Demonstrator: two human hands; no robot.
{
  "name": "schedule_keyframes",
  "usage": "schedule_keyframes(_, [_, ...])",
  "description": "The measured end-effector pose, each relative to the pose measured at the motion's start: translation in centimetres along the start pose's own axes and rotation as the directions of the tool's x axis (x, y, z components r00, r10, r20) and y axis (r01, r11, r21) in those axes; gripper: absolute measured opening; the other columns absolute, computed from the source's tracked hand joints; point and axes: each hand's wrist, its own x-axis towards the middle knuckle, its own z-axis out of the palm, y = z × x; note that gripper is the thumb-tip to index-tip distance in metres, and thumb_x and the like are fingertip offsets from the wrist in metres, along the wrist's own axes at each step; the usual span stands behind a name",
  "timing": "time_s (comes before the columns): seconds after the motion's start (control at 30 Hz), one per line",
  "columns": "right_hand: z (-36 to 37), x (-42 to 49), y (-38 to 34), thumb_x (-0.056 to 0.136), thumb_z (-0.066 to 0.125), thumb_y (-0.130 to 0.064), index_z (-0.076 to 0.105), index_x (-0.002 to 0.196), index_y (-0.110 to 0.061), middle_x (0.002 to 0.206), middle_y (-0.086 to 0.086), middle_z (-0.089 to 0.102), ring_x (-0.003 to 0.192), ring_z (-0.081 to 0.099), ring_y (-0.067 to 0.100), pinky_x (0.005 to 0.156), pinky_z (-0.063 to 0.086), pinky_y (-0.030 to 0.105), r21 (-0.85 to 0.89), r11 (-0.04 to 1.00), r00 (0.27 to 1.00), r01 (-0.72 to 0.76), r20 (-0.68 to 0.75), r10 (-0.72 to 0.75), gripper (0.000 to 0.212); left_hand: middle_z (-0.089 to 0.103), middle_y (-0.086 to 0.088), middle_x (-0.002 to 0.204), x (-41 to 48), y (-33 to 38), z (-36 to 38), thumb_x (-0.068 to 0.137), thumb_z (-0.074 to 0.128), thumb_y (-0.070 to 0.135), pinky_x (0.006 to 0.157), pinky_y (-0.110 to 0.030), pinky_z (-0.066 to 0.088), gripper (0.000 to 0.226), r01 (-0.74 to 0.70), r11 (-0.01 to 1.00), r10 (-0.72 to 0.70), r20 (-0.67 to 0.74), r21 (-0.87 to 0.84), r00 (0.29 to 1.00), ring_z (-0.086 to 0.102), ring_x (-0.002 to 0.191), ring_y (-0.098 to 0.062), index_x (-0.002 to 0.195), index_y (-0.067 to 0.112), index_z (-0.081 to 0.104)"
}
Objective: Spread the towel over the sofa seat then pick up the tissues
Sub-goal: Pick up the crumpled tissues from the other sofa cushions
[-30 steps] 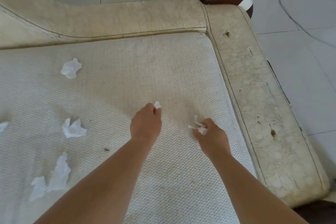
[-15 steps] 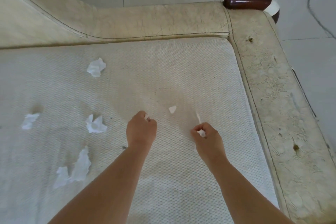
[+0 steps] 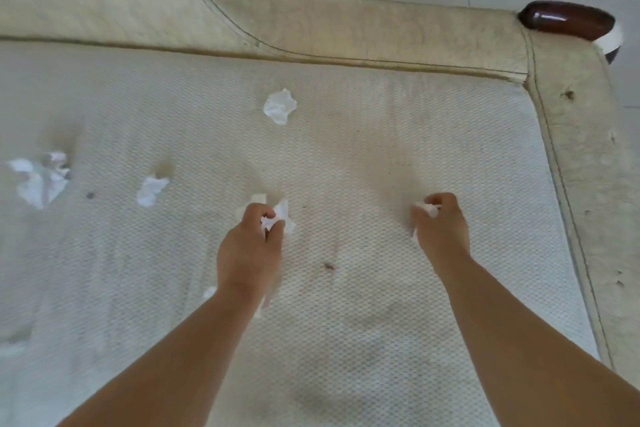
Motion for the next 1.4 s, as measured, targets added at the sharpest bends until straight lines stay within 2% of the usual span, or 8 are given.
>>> schedule_keyframes(0.13, [1.9, 0.2, -1.7, 0.086, 0.057, -0.025, 0.057, 0.098, -0.012, 0.086, 0.006, 0.058, 0.080, 0.052, 0.026, 0.070, 0.037, 0.030, -0.182, 0.983, 0.999, 0.032, 0.040, -0.025, 0.017, 0.063, -0.001, 0.084, 2.0, -2.5, -2.3, 0.091, 0.054, 0.036, 0.068, -0.028, 0.038, 0.036, -0.003, 0.999, 0.002, 0.020, 0.044, 1.000, 0.060, 0.080, -0.022, 0.123, 0.020, 0.047])
schedule_keyframes(0.33, [5.7, -4.5, -4.6, 0.081, 0.063, -0.016, 0.050, 0.064, -0.010, 0.059, 0.006, 0.044, 0.054, 0.040, 0.017, 0.047, 0.032, 0.025, 0.236, 0.971, 0.992, -0.022, 0.128, -0.009, 0.022, 0.065, -0.004, 0.112, 3.7, -3.4, -2.3, 0.085, 0.062, 0.041, 0.075, -0.028, 0.037, 0.058, 0.076, 0.994, -0.091, 0.217, 0.080, 0.972, 0.060, 0.104, -0.026, 0.134, 0.021, 0.036])
schedule_keyframes(0.53, [11.6, -8.2, -6.4, 0.077, 0.069, -0.021, 0.055, 0.087, -0.021, 0.070, -0.005, 0.056, 0.064, 0.055, 0.018, 0.062, 0.047, 0.031, 0.071, 0.990, 0.953, 0.125, 0.268, -0.140, 0.017, 0.065, -0.016, 0.103, 5.3, -4.9, -2.9, 0.097, 0.037, 0.040, 0.083, -0.035, 0.041, 0.039, 0.041, 0.989, -0.070, 0.206, 0.142, 0.976, 0.057, 0.102, -0.034, 0.098, 0.008, 0.059])
schedule_keyframes(0.67, [13.6, -9.1, -7.8, 0.082, 0.065, -0.033, 0.053, 0.106, -0.025, 0.086, -0.007, 0.059, 0.080, 0.058, 0.018, 0.068, 0.045, 0.027, -0.134, 0.949, 0.915, 0.285, 0.332, -0.228, 0.028, 0.051, -0.003, 0.060, 3.9, -6.8, -5.2, 0.097, 0.038, 0.038, 0.064, -0.031, 0.034, 0.046, 0.103, 0.992, -0.110, 0.105, 0.071, 0.988, 0.053, 0.072, -0.028, 0.059, 0.012, 0.042])
schedule_keyframes(0.87, [12.4, -9.9, -8.4, 0.077, 0.059, -0.017, 0.052, 0.065, -0.013, 0.056, 0.002, 0.058, 0.056, 0.056, 0.021, 0.054, 0.045, 0.032, 0.098, 0.993, 0.978, 0.073, 0.189, -0.091, 0.014, 0.060, 0.002, 0.068, 1.6, -9.5, -7.1, 0.093, 0.048, 0.042, 0.059, -0.029, 0.041, 0.024, 0.026, 1.000, -0.027, 0.103, 0.006, 0.994, 0.058, 0.067, -0.020, 0.088, 0.018, 0.049])
schedule_keyframes(1.1, [13.3, -16.5, -6.1, 0.075, 0.070, -0.039, 0.049, 0.108, -0.028, 0.093, -0.006, 0.061, 0.088, 0.060, 0.020, 0.071, 0.045, 0.027, -0.311, 0.878, 0.797, 0.364, 0.593, -0.120, 0.040, 0.066, 0.005, 0.100, -2.1, -10.5, -7.9, 0.082, 0.057, 0.058, 0.073, -0.027, 0.040, 0.043, -0.327, 0.897, 0.138, 0.514, 0.297, 0.846, 0.062, 0.092, -0.017, 0.107, 0.024, 0.051])
schedule_keyframes(1.27, [12.8, -15.2, -5.9, 0.078, 0.062, -0.014, 0.052, 0.066, -0.014, 0.060, 0.002, 0.053, 0.057, 0.049, 0.020, 0.049, 0.038, 0.023, 0.108, 0.993, 0.974, -0.037, 0.226, 0.012, 0.016, 0.062, -0.002, 0.077, -1.9, -10.8, -8.3, 0.089, 0.055, 0.029, 0.066, -0.030, 0.039, 0.020, -0.051, 0.993, 0.018, 0.290, 0.105, 0.957, 0.058, 0.079, -0.027, 0.076, 0.014, 0.051])
schedule_keyframes(1.4, [9.3, -12.3, -4.9, 0.083, 0.058, -0.010, 0.052, 0.076, -0.014, 0.065, 0.007, 0.058, 0.050, 0.054, 0.018, 0.040, 0.037, 0.022, 0.334, 0.933, 0.990, -0.135, 0.074, 0.117, 0.010, 0.056, -0.002, 0.066, -0.8, -10.5, -8.5, 0.085, 0.053, 0.011, 0.059, -0.032, 0.043, 0.013, 0.209, 0.977, -0.197, 0.201, -0.044, 0.960, 0.055, 0.067, -0.027, 0.075, 0.017, 0.047])
